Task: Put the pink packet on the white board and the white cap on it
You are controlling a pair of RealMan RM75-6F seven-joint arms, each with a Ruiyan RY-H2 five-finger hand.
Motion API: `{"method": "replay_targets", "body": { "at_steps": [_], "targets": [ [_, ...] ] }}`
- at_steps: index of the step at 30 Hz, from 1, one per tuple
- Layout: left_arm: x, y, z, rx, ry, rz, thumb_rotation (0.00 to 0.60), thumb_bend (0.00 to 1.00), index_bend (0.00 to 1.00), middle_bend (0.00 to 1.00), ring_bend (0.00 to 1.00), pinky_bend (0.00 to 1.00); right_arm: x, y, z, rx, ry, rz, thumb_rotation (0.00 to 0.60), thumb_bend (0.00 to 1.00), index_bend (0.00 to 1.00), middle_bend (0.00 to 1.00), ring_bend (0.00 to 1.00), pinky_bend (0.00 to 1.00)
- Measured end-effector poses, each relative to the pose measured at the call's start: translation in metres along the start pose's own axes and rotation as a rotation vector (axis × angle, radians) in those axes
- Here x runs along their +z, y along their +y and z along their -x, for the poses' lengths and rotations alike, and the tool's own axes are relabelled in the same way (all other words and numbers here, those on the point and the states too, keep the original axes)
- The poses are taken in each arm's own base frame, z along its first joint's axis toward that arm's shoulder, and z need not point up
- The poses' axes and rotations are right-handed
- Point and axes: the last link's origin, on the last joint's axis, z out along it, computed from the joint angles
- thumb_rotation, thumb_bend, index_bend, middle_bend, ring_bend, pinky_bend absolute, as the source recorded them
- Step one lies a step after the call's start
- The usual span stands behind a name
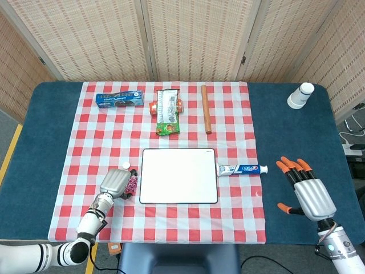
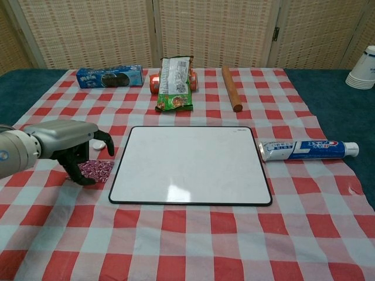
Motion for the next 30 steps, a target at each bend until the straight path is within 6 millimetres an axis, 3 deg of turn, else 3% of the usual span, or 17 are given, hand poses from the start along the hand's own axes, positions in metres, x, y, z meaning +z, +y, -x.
{"method": "replay_targets", "body": {
  "at_steps": [17,30],
  "targets": [
    [0.008,-0.002,-0.002,0.013,-0.026,-0.033,0.6,0.24,0.29,1.0,1.0,1.0,-0.004,0.002,-0.003,0.007,0.017,-0.003,0.549,0.0,0.0,0.0,0.0,0.08],
    [0.013,-0.01,0.007,0.027,-0.05,-0.074,0.6,0.24,0.3,1.0,1.0,1.0,-0.004,0.001,-0.002,0.003,0.015,-0.004,0.548,0.0,0.0,0.0,0.0,0.08]
  ]
}}
